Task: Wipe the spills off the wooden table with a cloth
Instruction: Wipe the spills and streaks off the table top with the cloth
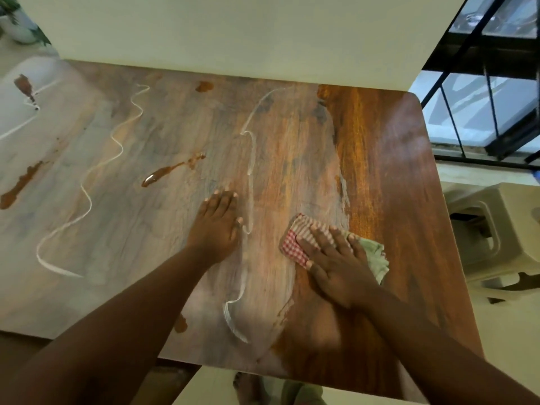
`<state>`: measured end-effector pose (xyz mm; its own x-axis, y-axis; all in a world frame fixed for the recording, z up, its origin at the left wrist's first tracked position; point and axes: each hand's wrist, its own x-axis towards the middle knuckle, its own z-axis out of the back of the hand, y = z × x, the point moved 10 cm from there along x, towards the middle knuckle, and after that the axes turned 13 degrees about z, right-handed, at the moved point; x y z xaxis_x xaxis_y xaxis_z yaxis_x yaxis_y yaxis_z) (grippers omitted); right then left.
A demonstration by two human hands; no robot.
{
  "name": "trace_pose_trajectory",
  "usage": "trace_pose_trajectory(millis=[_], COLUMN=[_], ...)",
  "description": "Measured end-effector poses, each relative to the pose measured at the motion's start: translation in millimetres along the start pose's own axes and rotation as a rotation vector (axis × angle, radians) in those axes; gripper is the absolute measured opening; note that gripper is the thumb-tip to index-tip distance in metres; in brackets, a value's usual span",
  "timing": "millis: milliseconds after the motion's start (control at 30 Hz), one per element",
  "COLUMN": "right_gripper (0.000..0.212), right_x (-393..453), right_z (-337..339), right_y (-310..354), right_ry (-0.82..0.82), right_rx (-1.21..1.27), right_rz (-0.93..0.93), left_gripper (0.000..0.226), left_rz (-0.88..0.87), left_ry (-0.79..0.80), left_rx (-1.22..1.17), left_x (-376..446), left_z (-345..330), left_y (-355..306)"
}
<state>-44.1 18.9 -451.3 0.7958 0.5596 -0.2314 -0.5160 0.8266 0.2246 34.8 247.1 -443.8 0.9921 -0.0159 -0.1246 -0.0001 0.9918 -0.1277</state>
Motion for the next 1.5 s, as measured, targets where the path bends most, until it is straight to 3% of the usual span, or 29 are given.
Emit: trace_pose_trajectory(millis=[300,533,633,767,933,1067,1333,1500], right_gripper=[0.052,0.052,0.05,0.05,0.052,0.052,0.051,0.049], right_x=[31.9,-48.7,-58.1,-47.4,5.1,26.6,-93.0,-103.0], right_z=[8.7,-34.4,-35.8,-31.2,-10.5,-4.2,-52.1,-51.7], right_y=[-19.5,98.9,119.7,108.2,48.0,23.1,136.8,143.3], right_ry=[0.058,0.133,0.109,0.137,-0.005,0.029,0.071,0.047], right_rx=[0.016,0.043,0.012,0.033,-0.004,-0.005,0.015,-0.028], right_rz=[-0.073,0.125,0.196,0.192,0.01,-0.085,0.058,0.055], left_gripper=[0.06,0.059,0.059,0.06,0.059,0.06,0.06,0.06], left_rz=[0.056,0.047,0.047,0.047,0.045,0.045,0.022,0.022], left_ry=[-0.009,-0.021,-0.015,-0.008,-0.011,-0.02,-0.027,-0.017], left_rx=[-0.018,-0.028,-0.028,-0.026,-0.03,-0.033,-0.042,-0.034], left_x=[9.7,13.7,14.1,15.5,14.9,15.1,15.8,13.8], left_z=[-6.8,-5.1,-5.7,-6.6,-7.5,-7.4,-7.6,-7.5], left_y=[29.0,29.7,28.6,29.0,29.4,29.5,29.2,28.2])
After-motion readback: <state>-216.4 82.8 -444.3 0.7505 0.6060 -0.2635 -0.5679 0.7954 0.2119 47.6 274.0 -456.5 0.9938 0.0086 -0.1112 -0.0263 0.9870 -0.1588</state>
